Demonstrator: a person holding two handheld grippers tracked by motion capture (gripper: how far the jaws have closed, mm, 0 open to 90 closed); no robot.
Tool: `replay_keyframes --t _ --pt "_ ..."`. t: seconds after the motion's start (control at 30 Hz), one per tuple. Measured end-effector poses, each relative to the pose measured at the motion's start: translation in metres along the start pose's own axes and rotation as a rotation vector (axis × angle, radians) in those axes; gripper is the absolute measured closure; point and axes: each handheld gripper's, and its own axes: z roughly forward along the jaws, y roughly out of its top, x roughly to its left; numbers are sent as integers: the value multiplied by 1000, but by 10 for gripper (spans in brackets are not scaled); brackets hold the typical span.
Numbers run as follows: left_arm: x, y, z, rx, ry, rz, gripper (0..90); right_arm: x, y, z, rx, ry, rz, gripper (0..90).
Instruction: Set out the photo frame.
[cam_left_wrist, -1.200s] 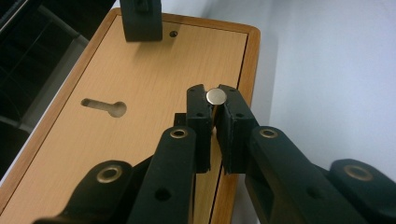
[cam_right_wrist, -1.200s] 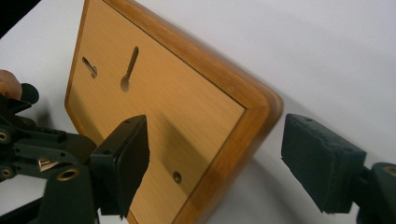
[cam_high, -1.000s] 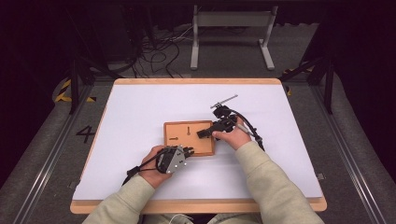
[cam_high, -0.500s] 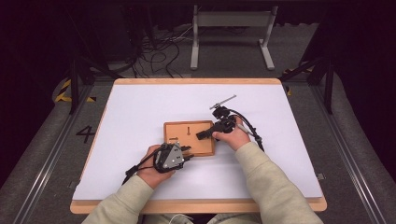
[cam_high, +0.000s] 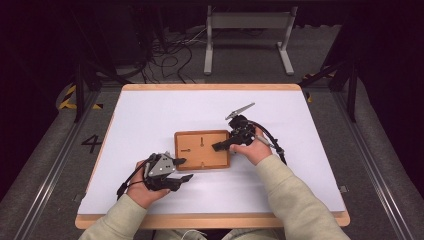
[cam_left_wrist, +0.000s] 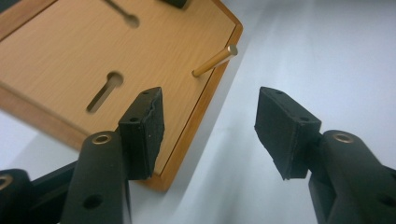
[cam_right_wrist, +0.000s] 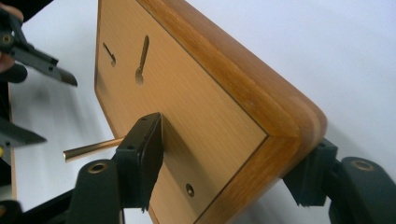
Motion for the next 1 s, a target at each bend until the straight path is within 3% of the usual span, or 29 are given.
replay_keyframes --t 0.13,0.37,0.67,0.8,1.0 --pt "2 -5 -10 -10 7 -27 398 6 -1 -5 -4 -14 -35 404" --pt "8 -17 -30 -37 37 -80 400 23 -8 -16 -18 -62 -146 441" --pt "19 -27 -33 -53 56 -136 400 48 -19 -30 -15 -114 -298 516" --pt "21 -28 -33 -61 43 -147 394 58 -29 -36 -36 -96 -324 577" --pt "27 -33 -34 -70 43 -190 387 70 -38 -40 -46 -108 -370 597"
